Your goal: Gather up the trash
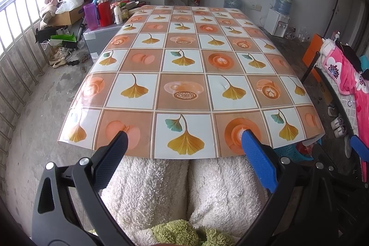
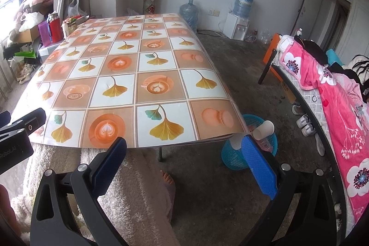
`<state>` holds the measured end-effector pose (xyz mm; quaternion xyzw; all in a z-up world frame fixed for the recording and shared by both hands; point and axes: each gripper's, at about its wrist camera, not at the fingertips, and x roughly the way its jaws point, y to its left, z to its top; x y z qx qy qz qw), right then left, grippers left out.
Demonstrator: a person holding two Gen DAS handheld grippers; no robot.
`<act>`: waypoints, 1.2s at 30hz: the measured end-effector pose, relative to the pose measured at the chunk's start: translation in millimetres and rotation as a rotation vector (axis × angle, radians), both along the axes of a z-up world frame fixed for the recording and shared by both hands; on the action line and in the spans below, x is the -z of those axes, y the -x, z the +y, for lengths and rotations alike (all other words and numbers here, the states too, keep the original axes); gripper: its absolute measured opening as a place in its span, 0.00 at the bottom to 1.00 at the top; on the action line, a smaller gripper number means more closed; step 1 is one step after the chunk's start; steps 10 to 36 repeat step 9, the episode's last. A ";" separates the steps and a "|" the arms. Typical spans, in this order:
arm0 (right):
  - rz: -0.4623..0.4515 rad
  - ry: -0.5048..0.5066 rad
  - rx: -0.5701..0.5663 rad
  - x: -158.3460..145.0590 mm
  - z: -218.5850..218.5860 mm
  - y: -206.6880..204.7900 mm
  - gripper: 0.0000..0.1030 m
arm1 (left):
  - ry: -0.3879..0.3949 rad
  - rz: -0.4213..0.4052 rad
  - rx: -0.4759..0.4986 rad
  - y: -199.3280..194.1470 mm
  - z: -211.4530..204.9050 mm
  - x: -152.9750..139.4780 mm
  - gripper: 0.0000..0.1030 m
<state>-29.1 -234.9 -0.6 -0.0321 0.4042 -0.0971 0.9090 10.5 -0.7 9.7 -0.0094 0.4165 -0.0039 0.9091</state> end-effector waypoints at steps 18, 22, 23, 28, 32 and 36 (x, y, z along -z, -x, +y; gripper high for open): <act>0.000 0.000 -0.002 -0.4 -0.5 0.1 0.94 | 0.007 0.009 -0.002 1.7 1.6 1.5 0.92; 0.000 0.000 -0.002 -0.4 -0.5 0.1 0.94 | 0.007 0.009 -0.002 1.7 1.6 1.5 0.92; 0.000 0.000 -0.002 -0.4 -0.5 0.1 0.94 | 0.007 0.009 -0.002 1.7 1.6 1.5 0.92; 0.000 0.000 -0.002 -0.4 -0.5 0.1 0.94 | 0.007 0.009 -0.002 1.7 1.6 1.5 0.92; 0.000 0.000 -0.002 -0.4 -0.5 0.1 0.94 | 0.007 0.009 -0.002 1.7 1.6 1.5 0.92; 0.000 0.000 -0.002 -0.4 -0.5 0.1 0.94 | 0.007 0.009 -0.002 1.7 1.6 1.5 0.92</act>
